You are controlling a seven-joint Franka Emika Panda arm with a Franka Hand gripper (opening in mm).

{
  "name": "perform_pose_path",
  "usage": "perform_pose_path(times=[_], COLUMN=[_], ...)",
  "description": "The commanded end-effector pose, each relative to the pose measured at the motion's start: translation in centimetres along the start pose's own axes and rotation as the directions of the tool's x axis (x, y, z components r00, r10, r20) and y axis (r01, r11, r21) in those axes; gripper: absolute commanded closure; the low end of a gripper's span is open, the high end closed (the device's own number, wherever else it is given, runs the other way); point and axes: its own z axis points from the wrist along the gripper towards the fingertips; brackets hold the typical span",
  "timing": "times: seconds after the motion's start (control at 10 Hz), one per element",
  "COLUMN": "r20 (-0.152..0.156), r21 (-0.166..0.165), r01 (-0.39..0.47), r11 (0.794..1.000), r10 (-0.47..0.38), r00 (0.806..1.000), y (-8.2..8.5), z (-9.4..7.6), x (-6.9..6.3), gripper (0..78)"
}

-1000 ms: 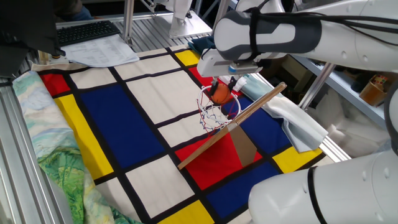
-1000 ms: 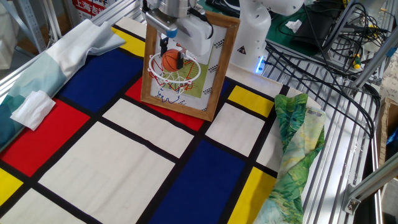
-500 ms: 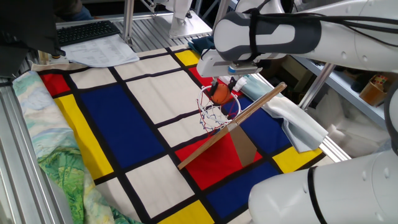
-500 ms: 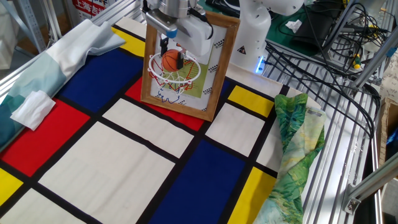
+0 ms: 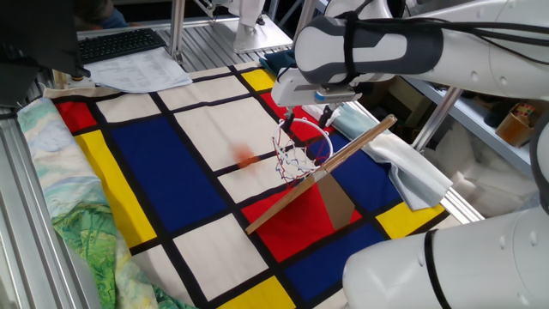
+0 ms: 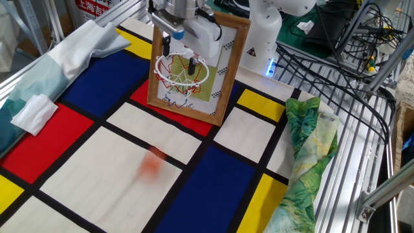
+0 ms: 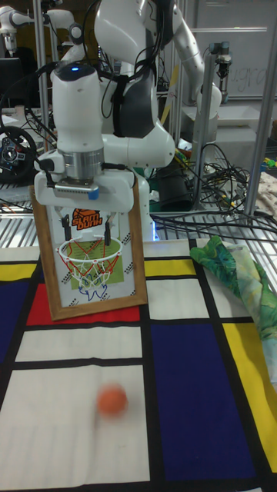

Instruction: Grab a basketball, release it and shoot it into the basket

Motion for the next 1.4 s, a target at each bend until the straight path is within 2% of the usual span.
perform_pose_path(times=[0.1,0.4,0.5,0.7,0.9,1.0,1.1,1.4], r20=[0.002,0.009,0.008,0.009,-0.001,-0.005,-0.006,-0.002], r21=[0.001,0.01,0.012,0.019,0.016,0.017,0.021,0.04], r01=[-0.002,-0.015,-0.013,-0.019,-0.003,0.057,0.076,0.082], r11=[1.0,1.0,1.0,1.0,1.0,0.998,0.997,0.996], r10=[0.002,0.015,0.012,0.019,0.003,-0.057,-0.076,-0.082], r00=[1.0,1.0,1.0,1.0,1.0,0.998,0.997,0.997], y=[0.0,-0.1,0.0,0.0,0.1,0.2,0.2,0.3], z=[-0.1,-1.1,-1.4,-1.8,-2.1,-2.3,-2.4,-2.8], x=[-0.1,-0.4,-1.0,-1.4,-2.0,-2.5,-3.1,-4.1], gripper=[0.2,0.2,0.2,0.2,0.2,0.2,0.2,0.2])
